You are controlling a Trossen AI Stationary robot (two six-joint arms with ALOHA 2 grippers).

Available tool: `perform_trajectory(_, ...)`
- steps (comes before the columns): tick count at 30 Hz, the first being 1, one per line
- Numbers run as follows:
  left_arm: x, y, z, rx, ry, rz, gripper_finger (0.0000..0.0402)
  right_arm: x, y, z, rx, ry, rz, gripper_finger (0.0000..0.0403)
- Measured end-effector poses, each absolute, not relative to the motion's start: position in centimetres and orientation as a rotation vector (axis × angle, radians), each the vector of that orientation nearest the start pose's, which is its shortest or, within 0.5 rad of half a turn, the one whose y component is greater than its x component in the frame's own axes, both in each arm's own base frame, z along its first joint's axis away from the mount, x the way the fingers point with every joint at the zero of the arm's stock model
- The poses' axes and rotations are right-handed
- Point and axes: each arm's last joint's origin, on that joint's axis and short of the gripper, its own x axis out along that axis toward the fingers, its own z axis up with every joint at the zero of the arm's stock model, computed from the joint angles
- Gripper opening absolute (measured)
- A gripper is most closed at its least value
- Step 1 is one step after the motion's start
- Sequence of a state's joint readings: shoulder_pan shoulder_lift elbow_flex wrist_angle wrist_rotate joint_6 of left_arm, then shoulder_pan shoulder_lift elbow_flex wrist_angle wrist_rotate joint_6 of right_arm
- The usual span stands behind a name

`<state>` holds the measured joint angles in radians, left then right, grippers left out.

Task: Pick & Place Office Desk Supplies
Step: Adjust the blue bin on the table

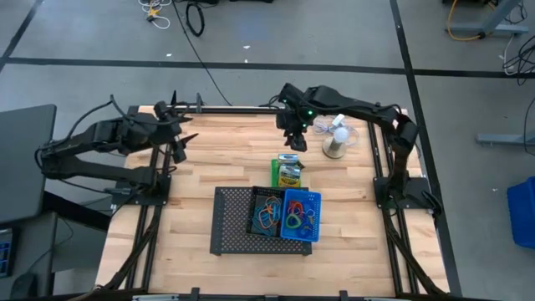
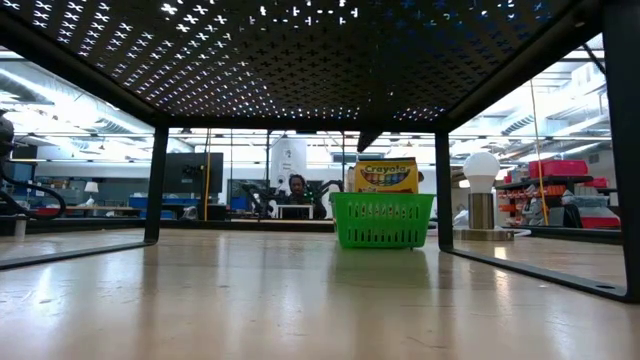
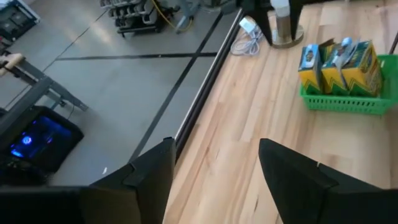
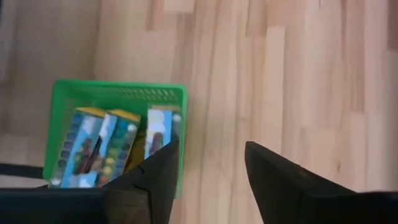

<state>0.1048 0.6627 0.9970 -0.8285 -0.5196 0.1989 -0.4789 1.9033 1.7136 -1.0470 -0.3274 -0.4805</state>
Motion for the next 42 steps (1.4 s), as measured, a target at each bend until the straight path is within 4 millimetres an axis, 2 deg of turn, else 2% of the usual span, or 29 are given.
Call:
perform_trajectory(2,10.2,2.6,35.8,0.290,0.566,0.563,0.0238,34.8,-17.4,27.6,0.063,1.133,0.112,0.0185)
perform_trajectory(6,10.2,2.6,35.8,0.287,0.565,0.566,0.0236,34.0,-18.3,29.0,0.055,1.068,0.068,0.0175)
perform_trajectory(9,10.6,2.6,35.7,0.281,0.568,0.552,0.0236,33.6,-18.7,30.4,0.064,0.969,0.081,0.0172)
perform_trajectory(12,11.3,2.5,35.6,0.256,0.561,0.495,0.0236,33.7,-18.2,31.3,0.079,0.881,0.155,0.0172)
perform_trajectory(14,12.1,2.5,35.3,0.233,0.530,0.451,0.0236,34.1,-17.5,31.8,0.082,0.818,0.224,0.0172)
perform_trajectory(17,13.2,2.5,33.6,0.238,0.500,0.395,0.0235,35.0,-15.5,32.3,0.036,0.781,0.294,0.0172)
perform_trajectory(20,14.2,2.6,32.0,0.269,0.459,0.394,0.0234,35.8,-13.3,32.7,-0.046,0.772,0.334,0.0171)
perform_trajectory(23,15.0,2.7,31.4,0.270,0.370,0.397,0.0234,36.0,-11.3,33.9,-0.108,0.717,0.366,0.0171)
perform_trajectory(28,16.1,2.4,30.3,0.184,0.282,0.289,0.0234,35.1,-9.0,37.7,-0.119,0.538,0.400,0.0171)
perform_trajectory(32,17.1,2.4,28.4,0.165,0.303,0.268,0.0234,33.9,-7.1,40.1,-0.137,0.448,0.383,0.0171)
perform_trajectory(35,18.0,2.5,27.3,0.150,0.289,0.266,0.0234,32.8,-5.8,39.6,-0.126,0.456,0.326,0.0171)
perform_trajectory(42,19.7,2.8,26.0,0.185,0.289,0.187,0.0234,28.7,-2.5,35.0,-0.048,0.444,0.192,0.0171)
